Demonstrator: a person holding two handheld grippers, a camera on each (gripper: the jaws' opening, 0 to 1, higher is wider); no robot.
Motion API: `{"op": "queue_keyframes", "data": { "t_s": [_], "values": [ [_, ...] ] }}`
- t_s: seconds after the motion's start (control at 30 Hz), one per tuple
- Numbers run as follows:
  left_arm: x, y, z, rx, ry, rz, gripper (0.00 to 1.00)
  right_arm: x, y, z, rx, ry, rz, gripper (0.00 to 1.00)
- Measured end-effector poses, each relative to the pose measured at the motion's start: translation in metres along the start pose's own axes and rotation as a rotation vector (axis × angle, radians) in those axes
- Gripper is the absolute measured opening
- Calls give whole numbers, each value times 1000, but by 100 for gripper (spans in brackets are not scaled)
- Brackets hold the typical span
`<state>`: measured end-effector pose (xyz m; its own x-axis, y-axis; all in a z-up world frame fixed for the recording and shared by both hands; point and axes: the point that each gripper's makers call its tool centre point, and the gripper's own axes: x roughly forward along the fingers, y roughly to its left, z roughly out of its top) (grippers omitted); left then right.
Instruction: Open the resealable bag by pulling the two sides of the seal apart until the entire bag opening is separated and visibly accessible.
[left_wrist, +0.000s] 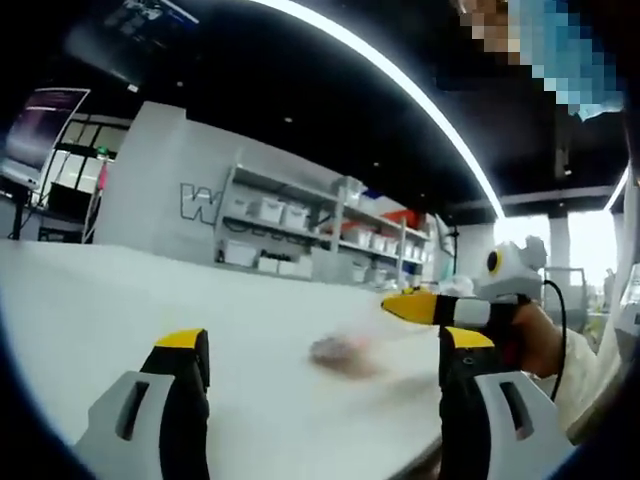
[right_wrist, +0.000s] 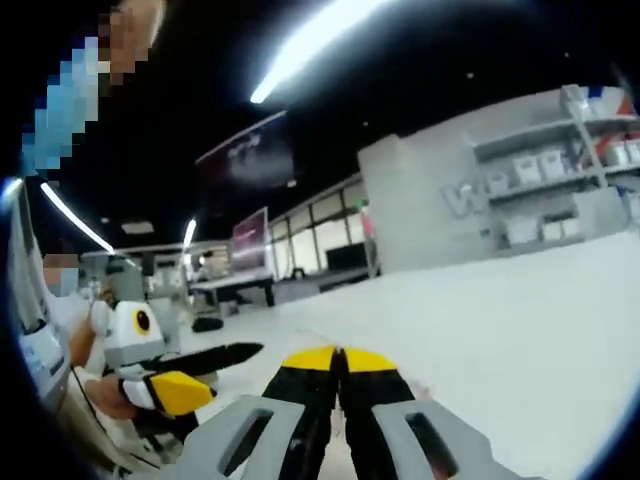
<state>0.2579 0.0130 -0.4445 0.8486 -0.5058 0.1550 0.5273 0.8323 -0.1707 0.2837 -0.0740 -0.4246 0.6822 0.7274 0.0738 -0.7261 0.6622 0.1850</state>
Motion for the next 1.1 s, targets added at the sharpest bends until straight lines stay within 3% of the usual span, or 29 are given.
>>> {"op": "queue_keyframes", "data": {
  "t_s": [0.33,1.1],
  "values": [
    [-2,1,2,7,-5,2,94,1,-4,2,18,-2,-6,0],
    [0,2,2,2,-5,4,93,7,1,31,6,-54,39,0]
  ]
}}
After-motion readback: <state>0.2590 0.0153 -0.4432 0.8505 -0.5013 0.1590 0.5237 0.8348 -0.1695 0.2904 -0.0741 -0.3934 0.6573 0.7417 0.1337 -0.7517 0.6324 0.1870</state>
